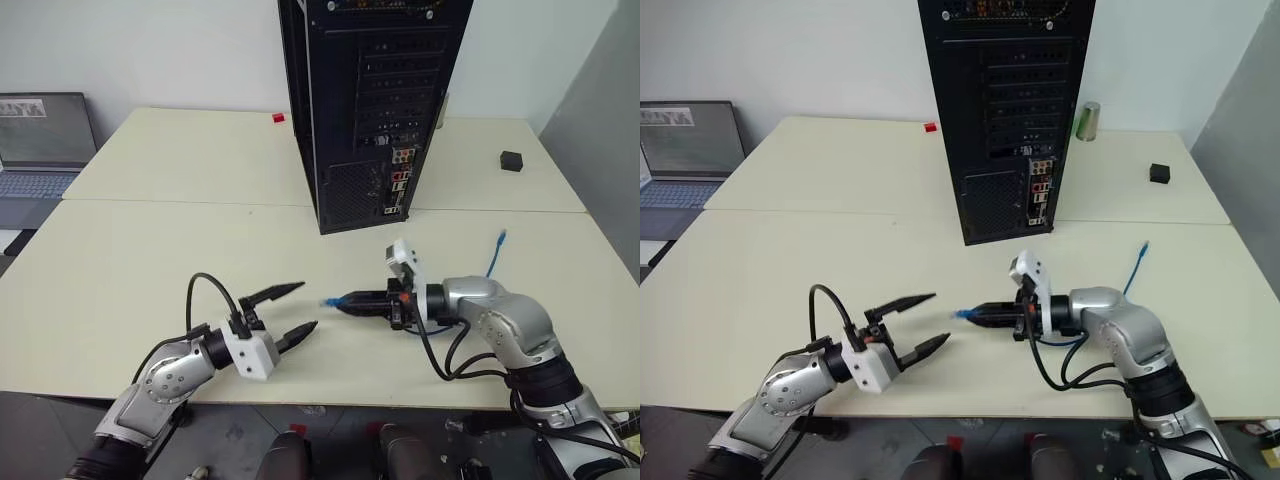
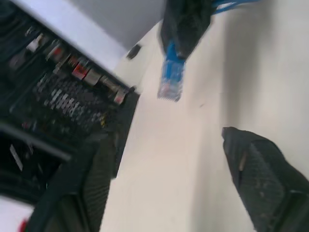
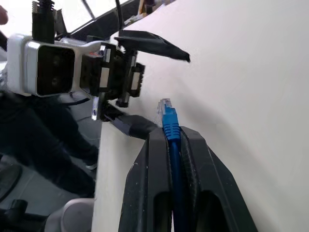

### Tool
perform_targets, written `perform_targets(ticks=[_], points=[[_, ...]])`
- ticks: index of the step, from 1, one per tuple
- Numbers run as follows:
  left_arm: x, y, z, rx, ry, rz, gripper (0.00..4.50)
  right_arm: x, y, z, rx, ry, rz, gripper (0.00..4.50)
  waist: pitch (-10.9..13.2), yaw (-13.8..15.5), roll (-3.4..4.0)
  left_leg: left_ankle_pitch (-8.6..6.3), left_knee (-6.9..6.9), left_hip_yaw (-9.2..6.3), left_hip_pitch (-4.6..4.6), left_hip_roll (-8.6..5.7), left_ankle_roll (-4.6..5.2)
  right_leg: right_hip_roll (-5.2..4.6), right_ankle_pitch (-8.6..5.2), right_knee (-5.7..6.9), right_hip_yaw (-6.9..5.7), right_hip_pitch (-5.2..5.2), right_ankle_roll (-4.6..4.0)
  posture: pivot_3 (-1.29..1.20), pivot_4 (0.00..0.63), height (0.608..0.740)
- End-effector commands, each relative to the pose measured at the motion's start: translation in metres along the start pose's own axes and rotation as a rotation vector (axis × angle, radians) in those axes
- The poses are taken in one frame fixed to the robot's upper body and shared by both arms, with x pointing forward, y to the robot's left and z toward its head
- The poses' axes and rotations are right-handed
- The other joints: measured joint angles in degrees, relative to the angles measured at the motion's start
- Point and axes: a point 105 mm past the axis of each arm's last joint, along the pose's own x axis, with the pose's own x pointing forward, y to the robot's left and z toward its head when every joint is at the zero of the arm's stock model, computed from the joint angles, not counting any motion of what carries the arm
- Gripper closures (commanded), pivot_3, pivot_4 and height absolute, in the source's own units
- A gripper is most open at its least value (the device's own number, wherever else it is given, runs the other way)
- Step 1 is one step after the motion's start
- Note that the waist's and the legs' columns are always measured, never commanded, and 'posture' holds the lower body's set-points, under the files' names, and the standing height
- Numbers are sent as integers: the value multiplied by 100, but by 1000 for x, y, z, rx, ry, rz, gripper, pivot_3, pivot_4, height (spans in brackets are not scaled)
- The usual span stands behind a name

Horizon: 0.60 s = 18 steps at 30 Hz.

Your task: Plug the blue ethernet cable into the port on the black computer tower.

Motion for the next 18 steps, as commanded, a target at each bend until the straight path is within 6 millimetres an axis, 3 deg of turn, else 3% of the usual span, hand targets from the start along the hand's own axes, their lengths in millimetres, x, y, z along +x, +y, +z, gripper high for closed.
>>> perform_targets(ticks=[1,4,10,14,18], points=[[3,10,1,-197,56,87,265,-31,-28,30,-133,-111,-229,4500,0,-2,0,0,0,0,0,0,0,0,0,0,1,0,0,0,150,740],[10,11,2,-311,104,111,265,-52,-48,41,-214,-155,-441,4500,0,2,0,0,-1,-2,-3,0,0,0,0,0,0,-1,0,0,150,740],[35,22,9,-464,128,184,265,-74,-66,51,-369,-192,-786,4500,-3,4,5,1,4,-4,-6,-1,-2,2,0,3,1,-1,0,0,150,740],[47,28,14,-471,141,211,265,-74,-72,55,-404,-225,-931,4500,-4,-16,7,2,2,-1,-4,-1,-4,3,0,4,6,-2,0,0,150,740],[64,31,21,-490,146,263,265,-61,-77,57,-348,-271,-1023,4500,-5,-10,9,6,1,-1,-4,0,-10,4,0,5,7,-3,0,0,150,740]])
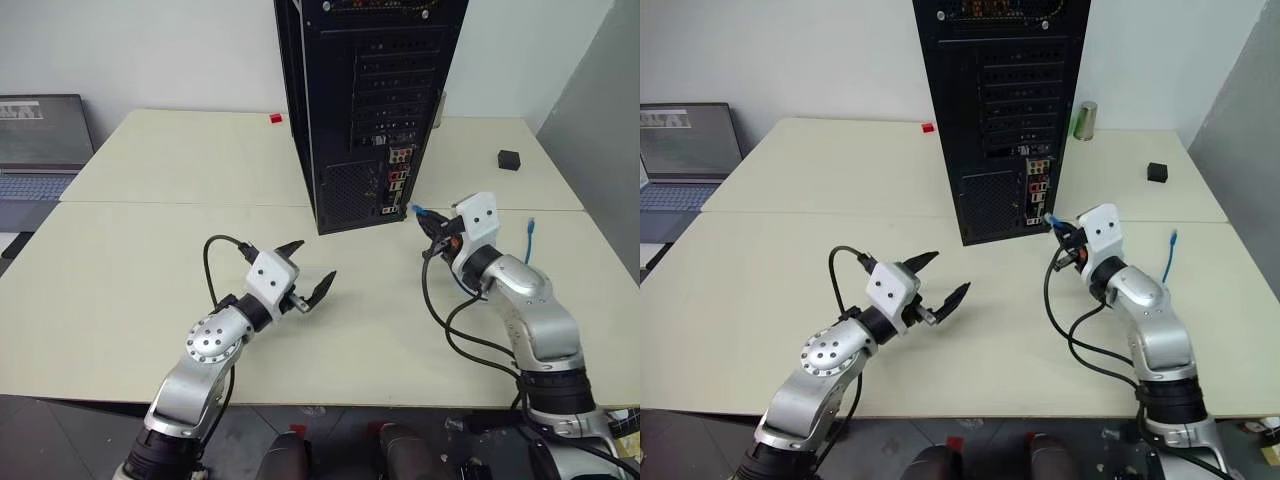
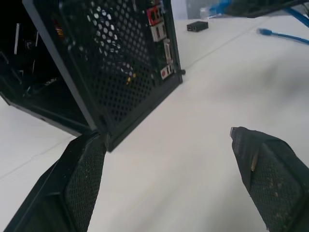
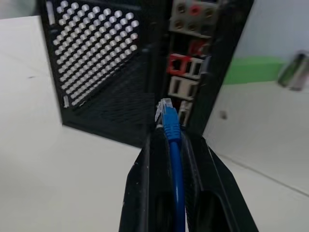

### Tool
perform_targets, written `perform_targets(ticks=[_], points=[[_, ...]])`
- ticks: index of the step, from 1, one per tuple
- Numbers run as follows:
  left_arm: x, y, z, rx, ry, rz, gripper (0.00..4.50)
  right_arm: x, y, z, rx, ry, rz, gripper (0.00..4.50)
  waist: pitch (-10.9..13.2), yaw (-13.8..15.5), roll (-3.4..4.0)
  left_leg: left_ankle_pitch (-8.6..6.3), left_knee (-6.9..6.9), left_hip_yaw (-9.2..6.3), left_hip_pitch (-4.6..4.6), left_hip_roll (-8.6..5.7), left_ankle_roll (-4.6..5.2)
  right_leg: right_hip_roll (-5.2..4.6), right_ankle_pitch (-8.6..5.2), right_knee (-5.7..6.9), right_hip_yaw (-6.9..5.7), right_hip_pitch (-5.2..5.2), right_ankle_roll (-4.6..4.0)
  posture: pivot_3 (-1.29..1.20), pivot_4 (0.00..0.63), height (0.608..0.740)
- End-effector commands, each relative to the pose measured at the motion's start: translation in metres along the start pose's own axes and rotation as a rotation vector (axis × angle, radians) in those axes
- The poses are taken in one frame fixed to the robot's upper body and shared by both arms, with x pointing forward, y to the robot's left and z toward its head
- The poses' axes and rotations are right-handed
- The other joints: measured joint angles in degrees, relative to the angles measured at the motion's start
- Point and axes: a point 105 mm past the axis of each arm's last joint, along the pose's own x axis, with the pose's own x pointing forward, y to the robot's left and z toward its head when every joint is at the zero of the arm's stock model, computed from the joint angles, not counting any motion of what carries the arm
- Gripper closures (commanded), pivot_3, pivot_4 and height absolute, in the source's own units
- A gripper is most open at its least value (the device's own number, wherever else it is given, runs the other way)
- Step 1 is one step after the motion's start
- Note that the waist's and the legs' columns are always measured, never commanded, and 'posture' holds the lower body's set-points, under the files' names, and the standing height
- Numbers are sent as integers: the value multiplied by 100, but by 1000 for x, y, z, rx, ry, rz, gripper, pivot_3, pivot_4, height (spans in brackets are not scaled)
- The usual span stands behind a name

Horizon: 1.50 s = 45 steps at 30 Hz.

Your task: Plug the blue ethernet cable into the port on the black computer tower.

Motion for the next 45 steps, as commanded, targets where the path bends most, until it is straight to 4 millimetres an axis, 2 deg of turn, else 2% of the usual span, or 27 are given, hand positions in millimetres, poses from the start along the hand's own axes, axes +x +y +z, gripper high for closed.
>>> perform_targets(ticks=[1,6,13,27,34,45], points=[[10,-5,19,13,-36,28,265,9,10,20,5,-66,-56,4500,0,0,0,3,0,0,0,0,-5,0,0,0,1,0,0,0,150,740],[20,4,30,-54,-50,98,265,23,18,31,89,-95,-98,4500,0,9,0,8,0,-3,-2,-1,-13,0,0,0,-1,0,-1,0,150,740],[23,-3,39,-120,-72,97,265,37,12,33,120,-85,-145,4500,0,6,1,11,-2,-1,-3,-3,-19,0,0,-3,0,-1,-1,0,150,740],[24,1,44,-78,-80,124,265,48,20,32,180,-61,-114,4500,-1,-1,1,10,-2,-1,-3,-2,-15,0,1,-1,2,-2,-1,0,150,740],[24,4,47,-67,-88,128,265,55,16,32,203,-50,-119,4500,0,2,1,10,-1,-1,-4,-4,-15,0,1,-2,1,-2,-1,0,150,740],[22,5,44,-62,-79,131,265,54,15,29,226,-42,-143,4500,0,1,1,10,-3,-1,-5,-3,-15,0,1,-2,2,-4,-1,0,150,740]])
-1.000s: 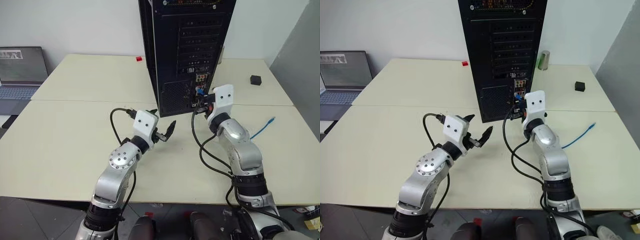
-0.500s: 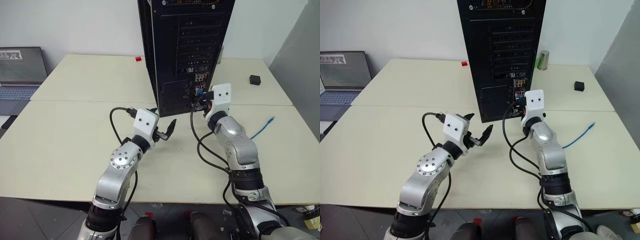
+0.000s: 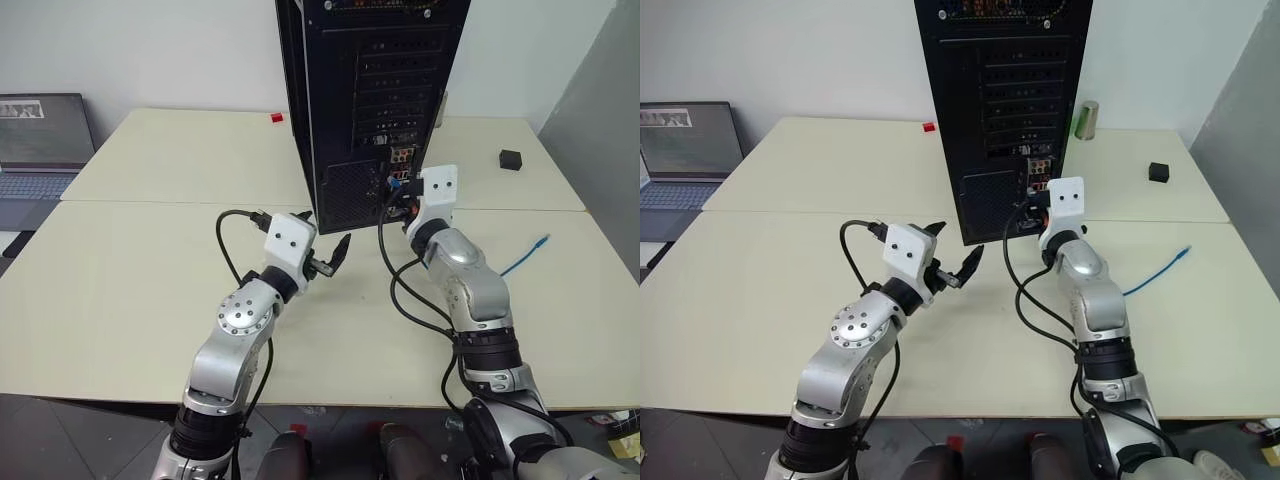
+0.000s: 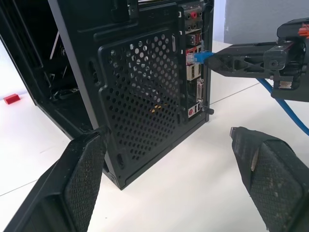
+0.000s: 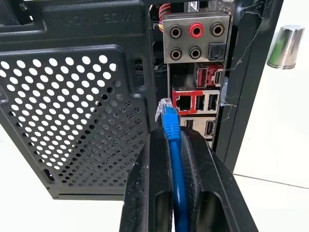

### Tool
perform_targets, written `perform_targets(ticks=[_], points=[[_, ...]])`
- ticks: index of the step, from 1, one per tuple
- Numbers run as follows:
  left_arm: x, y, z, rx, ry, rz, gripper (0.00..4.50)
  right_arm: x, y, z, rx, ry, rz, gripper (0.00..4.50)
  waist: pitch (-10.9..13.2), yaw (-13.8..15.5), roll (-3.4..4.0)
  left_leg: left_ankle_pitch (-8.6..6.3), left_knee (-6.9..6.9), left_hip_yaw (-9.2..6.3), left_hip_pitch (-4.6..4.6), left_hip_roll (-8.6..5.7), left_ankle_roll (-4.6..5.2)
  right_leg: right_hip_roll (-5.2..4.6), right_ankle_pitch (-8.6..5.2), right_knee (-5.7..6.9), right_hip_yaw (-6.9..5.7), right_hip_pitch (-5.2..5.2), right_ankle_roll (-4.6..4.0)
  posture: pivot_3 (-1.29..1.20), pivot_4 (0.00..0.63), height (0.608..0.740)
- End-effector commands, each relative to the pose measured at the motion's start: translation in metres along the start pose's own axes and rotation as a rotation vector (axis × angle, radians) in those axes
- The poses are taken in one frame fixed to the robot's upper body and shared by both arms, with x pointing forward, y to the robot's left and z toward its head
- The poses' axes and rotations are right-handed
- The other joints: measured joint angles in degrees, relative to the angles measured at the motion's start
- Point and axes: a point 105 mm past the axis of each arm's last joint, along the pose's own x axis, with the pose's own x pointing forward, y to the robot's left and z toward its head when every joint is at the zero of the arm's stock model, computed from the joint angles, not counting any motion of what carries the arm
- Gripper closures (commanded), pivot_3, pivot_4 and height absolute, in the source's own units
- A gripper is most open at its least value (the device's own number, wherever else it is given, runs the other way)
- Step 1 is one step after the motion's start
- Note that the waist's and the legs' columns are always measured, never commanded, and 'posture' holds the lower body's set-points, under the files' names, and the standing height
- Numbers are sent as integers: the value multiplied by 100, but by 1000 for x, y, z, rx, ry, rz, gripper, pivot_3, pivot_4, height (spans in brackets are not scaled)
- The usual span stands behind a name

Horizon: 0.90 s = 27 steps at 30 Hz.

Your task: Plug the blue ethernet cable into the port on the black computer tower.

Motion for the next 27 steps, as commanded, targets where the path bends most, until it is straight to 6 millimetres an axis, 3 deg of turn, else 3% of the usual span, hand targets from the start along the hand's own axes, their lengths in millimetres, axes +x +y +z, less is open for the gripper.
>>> perform_targets(ticks=[1,27], points=[[-2,1,12,24,-50,5,265,-1,-3,16,16,-54,-16,4500,0,0,0,0,0,0,0,0,0,0,0,0,0,0,0,0,150,740],[-3,3,12,25,-50,-3,265,-1,-5,17,29,-56,-29,4500,0,0,0,0,-1,0,0,0,0,0,0,-1,0,0,0,0,150,740]])
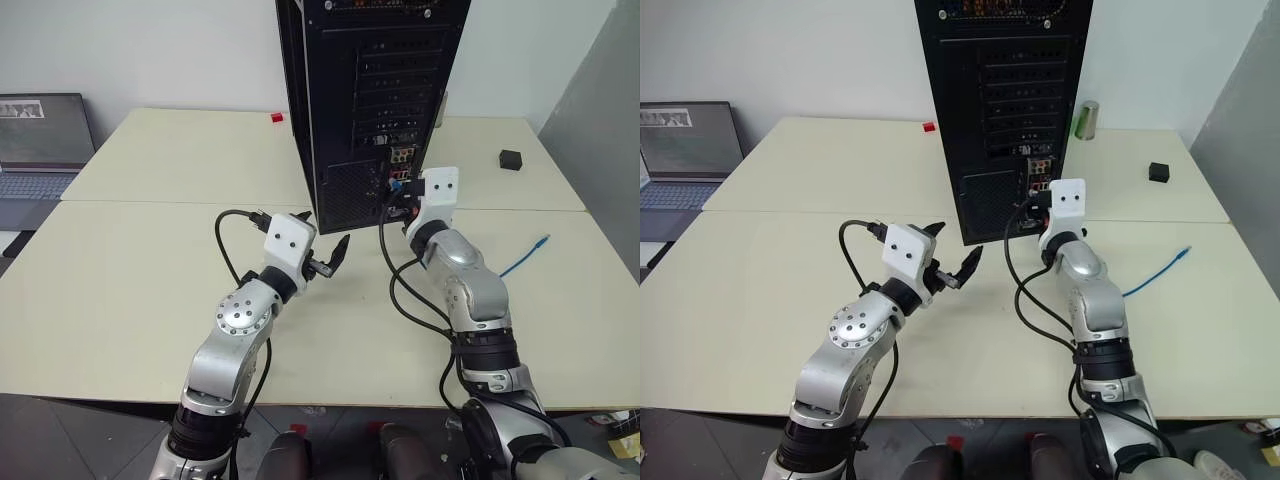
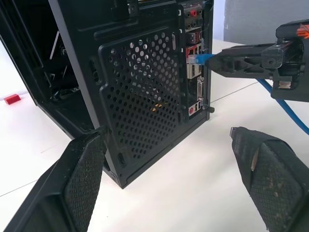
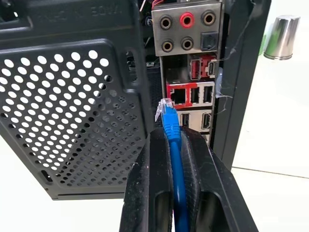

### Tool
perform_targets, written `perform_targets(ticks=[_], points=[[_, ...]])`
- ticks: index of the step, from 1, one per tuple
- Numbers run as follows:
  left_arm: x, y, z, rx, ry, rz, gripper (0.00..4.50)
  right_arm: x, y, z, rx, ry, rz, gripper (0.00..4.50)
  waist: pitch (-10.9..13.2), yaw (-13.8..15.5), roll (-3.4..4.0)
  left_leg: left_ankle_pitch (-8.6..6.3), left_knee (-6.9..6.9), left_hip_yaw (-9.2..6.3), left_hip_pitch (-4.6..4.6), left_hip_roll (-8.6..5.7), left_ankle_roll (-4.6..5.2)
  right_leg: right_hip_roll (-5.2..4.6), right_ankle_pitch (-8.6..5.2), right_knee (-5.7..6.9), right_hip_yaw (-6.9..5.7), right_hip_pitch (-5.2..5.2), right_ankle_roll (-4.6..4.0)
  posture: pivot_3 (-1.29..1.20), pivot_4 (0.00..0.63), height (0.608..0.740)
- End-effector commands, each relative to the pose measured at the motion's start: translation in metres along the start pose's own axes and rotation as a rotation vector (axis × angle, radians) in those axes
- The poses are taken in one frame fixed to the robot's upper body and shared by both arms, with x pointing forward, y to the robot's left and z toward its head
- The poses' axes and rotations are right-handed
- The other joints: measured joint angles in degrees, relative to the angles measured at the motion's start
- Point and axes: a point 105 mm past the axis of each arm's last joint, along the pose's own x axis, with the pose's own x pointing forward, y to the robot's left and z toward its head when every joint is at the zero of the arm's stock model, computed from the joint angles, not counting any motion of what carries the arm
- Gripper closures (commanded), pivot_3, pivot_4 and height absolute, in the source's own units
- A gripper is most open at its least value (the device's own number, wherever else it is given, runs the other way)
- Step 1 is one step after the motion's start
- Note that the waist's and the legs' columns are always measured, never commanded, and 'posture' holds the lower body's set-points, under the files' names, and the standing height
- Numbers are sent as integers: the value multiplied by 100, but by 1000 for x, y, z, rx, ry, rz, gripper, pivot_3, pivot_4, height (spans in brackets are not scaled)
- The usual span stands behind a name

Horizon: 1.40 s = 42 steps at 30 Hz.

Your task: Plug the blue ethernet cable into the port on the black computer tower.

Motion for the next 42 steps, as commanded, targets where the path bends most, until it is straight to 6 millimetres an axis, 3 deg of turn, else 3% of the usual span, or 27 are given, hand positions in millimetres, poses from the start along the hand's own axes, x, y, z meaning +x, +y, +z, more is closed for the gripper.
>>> perform_targets(ticks=[1,42], points=[[-2,2,13,18,-54,0,265,-2,-2,20,0,-72,-8,4500,0,0,0,0,0,0,0,0,0,0,0,0,0,0,0,0,150,740],[-3,4,11,23,-47,-2,265,1,-3,26,-6,-83,11,4500,1,-1,1,0,-3,0,0,0,0,0,0,-3,1,-1,0,0,150,740]])
